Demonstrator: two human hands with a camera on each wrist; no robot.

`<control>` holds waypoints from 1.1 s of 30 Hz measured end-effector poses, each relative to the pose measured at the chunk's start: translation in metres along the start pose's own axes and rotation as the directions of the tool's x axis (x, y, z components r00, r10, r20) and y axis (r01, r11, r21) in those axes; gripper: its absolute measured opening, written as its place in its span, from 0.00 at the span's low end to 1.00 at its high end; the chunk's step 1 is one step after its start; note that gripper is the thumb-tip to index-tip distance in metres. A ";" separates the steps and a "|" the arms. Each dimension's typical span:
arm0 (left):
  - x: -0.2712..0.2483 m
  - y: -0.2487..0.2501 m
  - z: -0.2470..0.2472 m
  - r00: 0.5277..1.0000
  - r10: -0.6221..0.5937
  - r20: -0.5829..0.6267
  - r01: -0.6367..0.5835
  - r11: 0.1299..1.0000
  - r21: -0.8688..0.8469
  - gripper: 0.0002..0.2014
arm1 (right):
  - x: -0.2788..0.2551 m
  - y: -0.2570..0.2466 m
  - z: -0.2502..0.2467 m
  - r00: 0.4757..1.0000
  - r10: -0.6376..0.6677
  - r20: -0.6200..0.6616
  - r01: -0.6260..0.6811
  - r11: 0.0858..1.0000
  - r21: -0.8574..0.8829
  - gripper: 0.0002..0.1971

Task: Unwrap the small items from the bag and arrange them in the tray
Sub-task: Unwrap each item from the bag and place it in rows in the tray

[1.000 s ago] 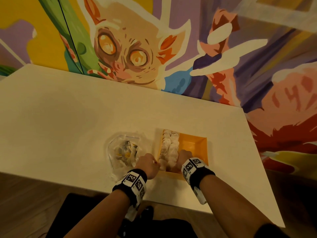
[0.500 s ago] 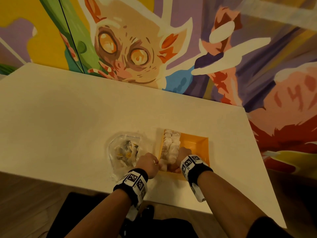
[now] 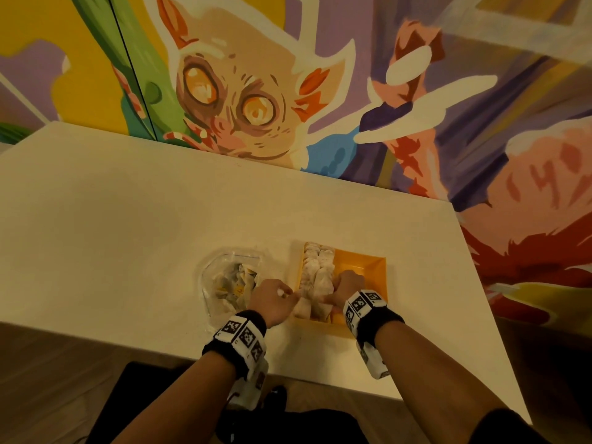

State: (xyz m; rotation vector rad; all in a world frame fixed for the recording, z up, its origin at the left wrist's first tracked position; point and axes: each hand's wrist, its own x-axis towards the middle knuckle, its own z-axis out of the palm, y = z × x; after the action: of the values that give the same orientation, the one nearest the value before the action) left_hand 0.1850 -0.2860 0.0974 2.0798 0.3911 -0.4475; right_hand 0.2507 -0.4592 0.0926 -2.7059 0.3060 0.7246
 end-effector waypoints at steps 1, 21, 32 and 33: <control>-0.001 0.003 -0.004 0.999 -0.045 0.016 0.047 0.988 -0.148 0.19 | -0.002 0.001 -0.001 1.000 -0.009 0.006 0.009 1.000 0.001 0.27; -0.018 0.002 -0.045 0.977 -0.116 0.182 0.205 0.754 -0.624 0.27 | -0.068 -0.048 0.004 0.810 -0.587 0.007 0.525 0.730 0.437 0.20; -0.018 0.004 -0.044 0.974 -0.090 0.210 0.202 0.765 -0.611 0.26 | -0.064 -0.047 0.012 0.840 -0.522 -0.149 0.514 0.678 0.525 0.08; -0.018 0.003 -0.044 0.975 -0.088 0.206 0.198 0.767 -0.610 0.25 | -0.065 -0.047 0.012 0.840 -0.520 -0.152 0.511 0.666 0.543 0.07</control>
State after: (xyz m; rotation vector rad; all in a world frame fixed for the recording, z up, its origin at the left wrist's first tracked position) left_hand 0.1774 -0.2521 0.1294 1.3495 0.5213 -0.4952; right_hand 0.2034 -0.4032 0.1281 -2.0460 -0.2331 0.3925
